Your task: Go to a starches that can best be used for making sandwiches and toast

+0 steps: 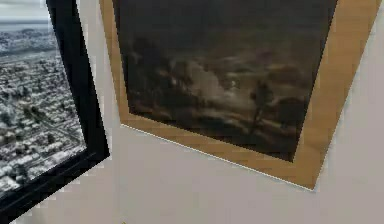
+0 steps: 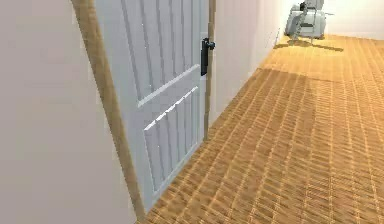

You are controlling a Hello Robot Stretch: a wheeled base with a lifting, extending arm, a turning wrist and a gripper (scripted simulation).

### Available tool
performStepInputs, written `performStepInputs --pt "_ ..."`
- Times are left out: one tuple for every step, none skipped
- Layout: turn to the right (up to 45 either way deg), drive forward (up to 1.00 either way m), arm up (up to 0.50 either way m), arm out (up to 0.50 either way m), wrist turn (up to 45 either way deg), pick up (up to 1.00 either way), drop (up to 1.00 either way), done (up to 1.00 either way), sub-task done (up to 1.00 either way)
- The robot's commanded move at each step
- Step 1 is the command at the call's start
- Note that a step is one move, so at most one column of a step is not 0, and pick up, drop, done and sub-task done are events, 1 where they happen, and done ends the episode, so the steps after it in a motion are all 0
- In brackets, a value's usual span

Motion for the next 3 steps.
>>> performStepInputs --pt "-45.0 0.0 0.0 0.0 0.0 0.0 0.0 0.0 0.0" --pt "-45.0 0.0 0.0 0.0 0.0 0.0 0.0 0.0 0.0" --pt "-45.0 0.0 0.0 0.0 0.0 0.0 0.0 0.0 0.0"
